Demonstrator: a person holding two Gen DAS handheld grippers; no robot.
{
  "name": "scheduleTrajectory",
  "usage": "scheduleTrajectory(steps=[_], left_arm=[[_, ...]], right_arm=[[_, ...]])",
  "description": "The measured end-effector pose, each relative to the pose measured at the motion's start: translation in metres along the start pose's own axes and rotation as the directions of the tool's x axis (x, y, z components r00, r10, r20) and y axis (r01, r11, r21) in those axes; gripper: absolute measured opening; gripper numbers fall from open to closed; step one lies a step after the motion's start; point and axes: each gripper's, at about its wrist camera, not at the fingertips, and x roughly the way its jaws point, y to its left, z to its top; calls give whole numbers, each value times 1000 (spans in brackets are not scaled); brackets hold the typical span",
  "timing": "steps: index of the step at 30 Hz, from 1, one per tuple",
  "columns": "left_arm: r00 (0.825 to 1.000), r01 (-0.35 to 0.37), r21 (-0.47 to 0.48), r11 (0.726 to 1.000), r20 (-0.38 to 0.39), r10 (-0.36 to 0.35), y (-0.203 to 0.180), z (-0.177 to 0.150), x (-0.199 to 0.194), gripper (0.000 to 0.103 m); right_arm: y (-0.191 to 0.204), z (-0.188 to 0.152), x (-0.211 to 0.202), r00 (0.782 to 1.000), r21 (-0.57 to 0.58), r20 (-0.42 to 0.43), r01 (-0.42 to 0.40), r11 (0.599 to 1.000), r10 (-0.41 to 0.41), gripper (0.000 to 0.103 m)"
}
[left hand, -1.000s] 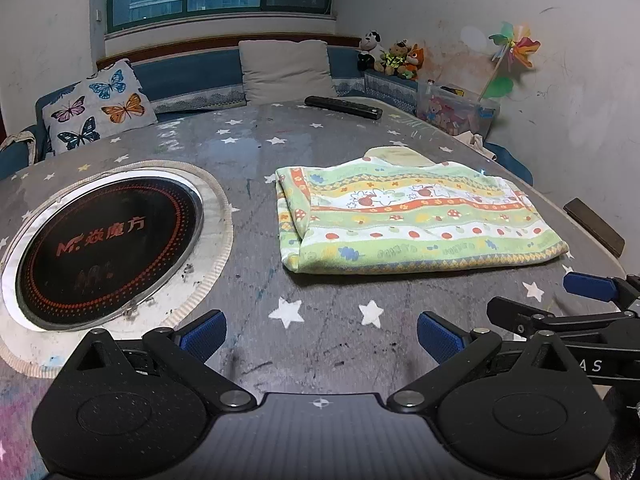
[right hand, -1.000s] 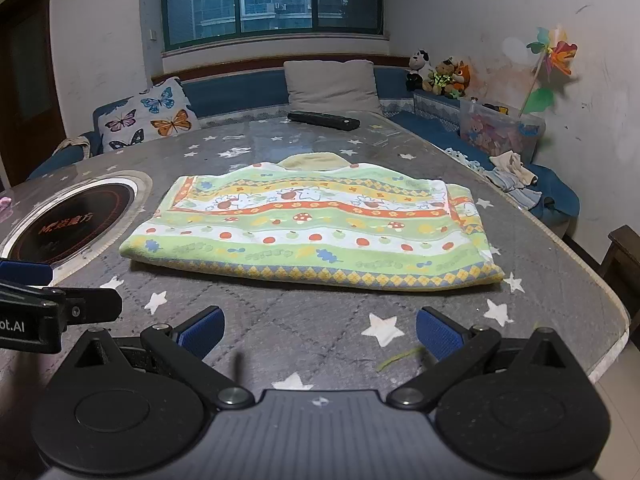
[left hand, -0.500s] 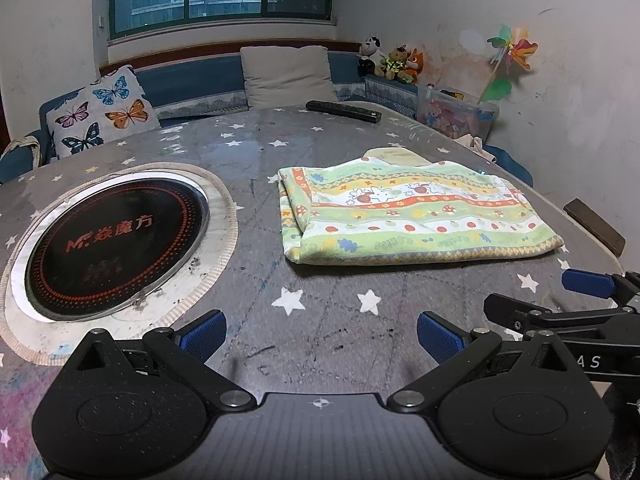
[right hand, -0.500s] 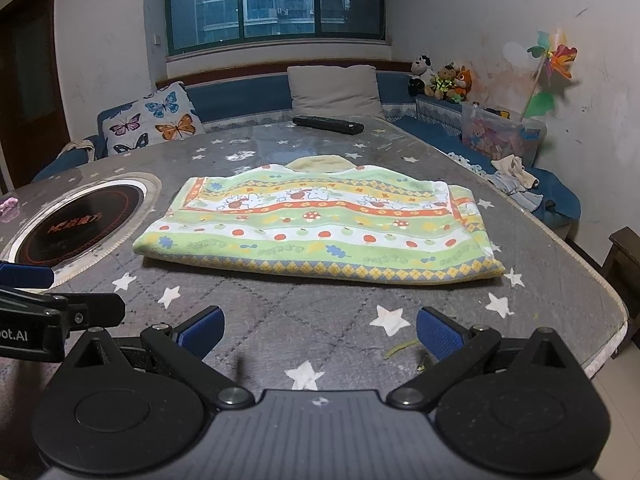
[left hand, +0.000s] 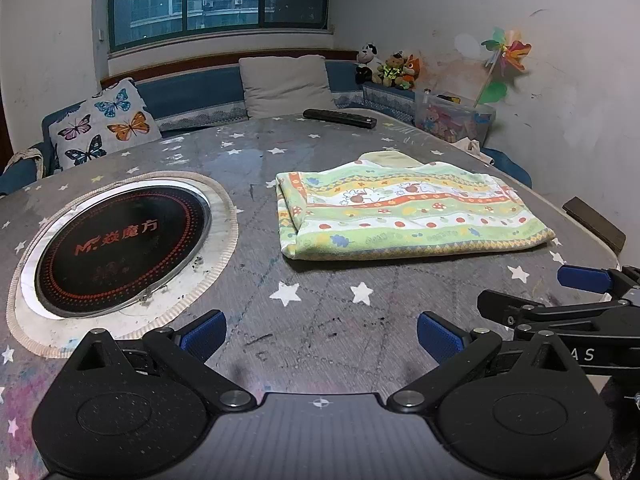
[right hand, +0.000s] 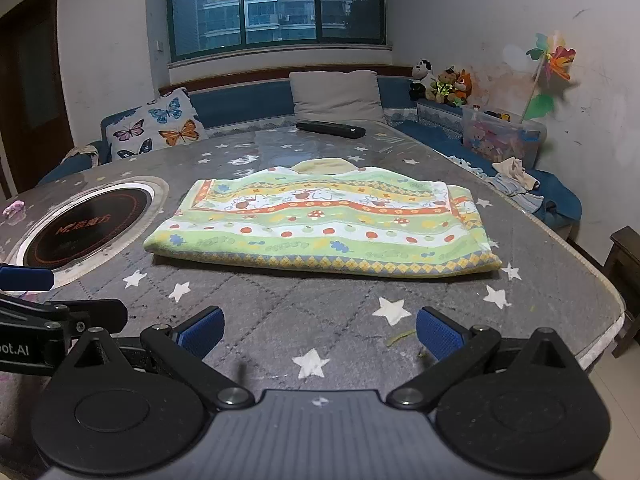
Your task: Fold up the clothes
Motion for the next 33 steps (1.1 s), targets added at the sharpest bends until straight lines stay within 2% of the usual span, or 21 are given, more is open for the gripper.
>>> scheduleTrajectory(steps=[33], left_arm=[[999, 17, 35, 999, 50, -18, -14, -4, -19, 103]], right_arm=[[2, -7, -13, 1000, 6, 20, -11, 1000, 11, 103]])
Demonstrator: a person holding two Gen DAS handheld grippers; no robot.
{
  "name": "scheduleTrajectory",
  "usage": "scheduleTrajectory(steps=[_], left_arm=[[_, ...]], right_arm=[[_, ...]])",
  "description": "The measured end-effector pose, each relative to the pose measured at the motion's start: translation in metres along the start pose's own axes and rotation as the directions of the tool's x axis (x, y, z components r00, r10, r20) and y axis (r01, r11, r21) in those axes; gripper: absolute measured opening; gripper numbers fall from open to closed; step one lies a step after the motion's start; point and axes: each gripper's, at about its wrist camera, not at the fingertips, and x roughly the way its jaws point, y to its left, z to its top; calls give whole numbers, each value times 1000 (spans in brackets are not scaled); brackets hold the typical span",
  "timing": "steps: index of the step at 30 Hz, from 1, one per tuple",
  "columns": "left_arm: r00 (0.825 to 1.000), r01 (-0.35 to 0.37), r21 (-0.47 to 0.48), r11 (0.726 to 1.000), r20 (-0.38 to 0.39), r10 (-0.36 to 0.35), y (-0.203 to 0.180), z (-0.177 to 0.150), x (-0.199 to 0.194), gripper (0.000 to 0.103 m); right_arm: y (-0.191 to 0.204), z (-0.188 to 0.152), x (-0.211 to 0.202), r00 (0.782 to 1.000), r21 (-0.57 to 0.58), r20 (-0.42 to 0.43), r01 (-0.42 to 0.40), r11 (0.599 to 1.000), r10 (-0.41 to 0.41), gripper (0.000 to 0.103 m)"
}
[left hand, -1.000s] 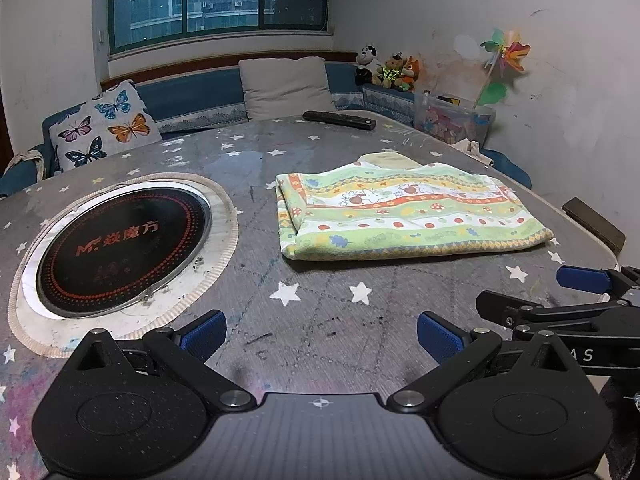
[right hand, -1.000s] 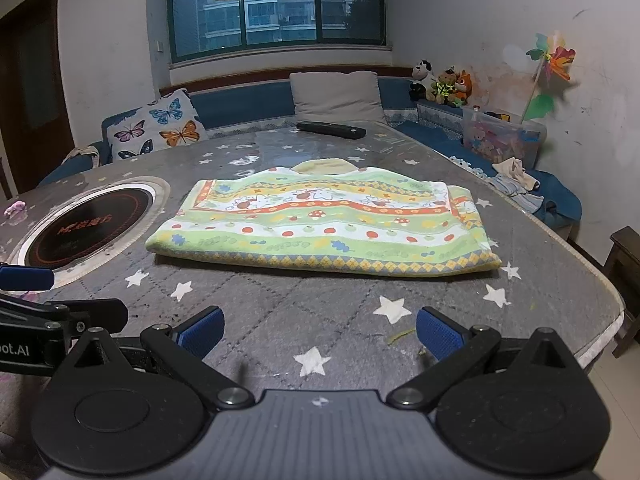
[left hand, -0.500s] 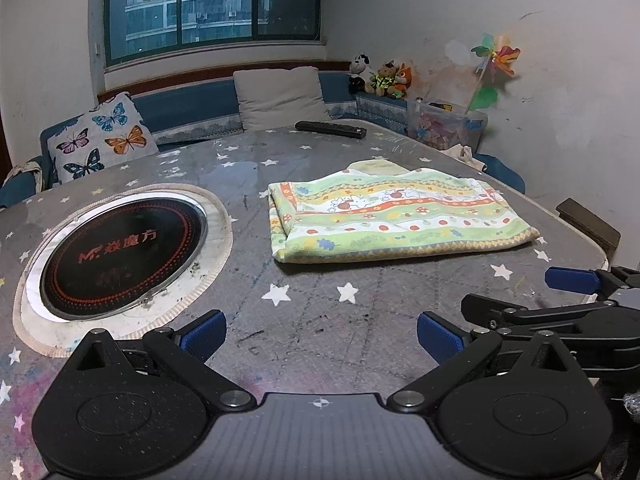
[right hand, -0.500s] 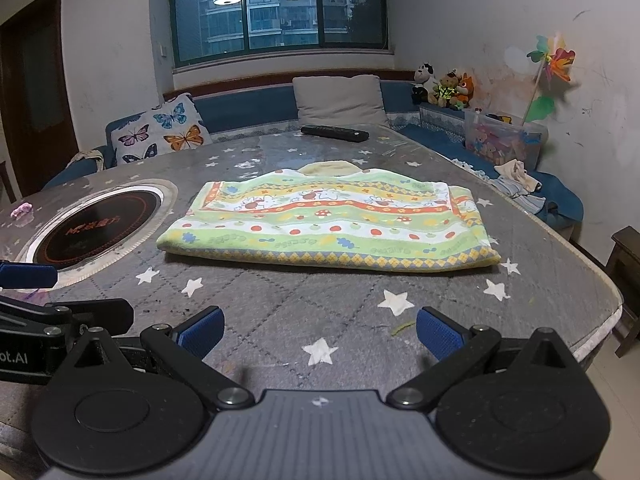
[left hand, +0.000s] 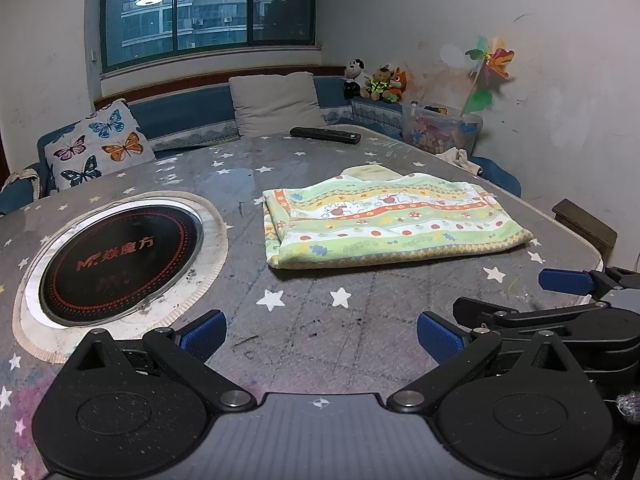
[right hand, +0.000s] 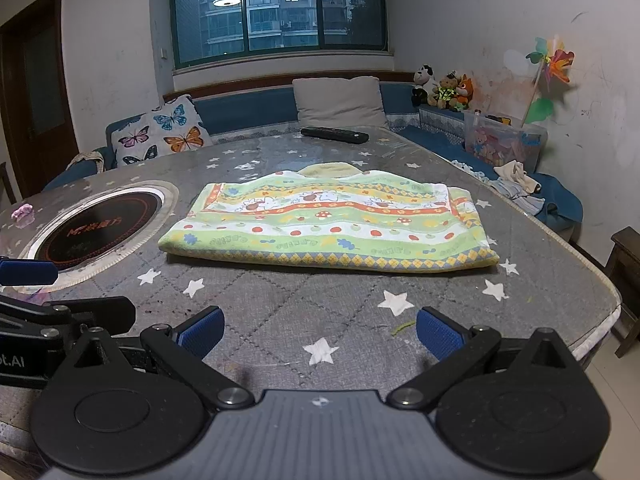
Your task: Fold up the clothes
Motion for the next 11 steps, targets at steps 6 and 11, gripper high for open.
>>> scheduleTrajectory(steps=[6, 11], left_arm=[[1000, 13, 4, 1000, 0, -13, -2, 1, 1, 103], [1000, 22, 6, 1000, 7, -22, -1, 4, 2, 103]], right_arm=[[-1, 0, 3, 1000, 1, -5, 2, 1000, -2, 103], [-1, 1, 5, 1000, 1, -9, 2, 1000, -2, 103]])
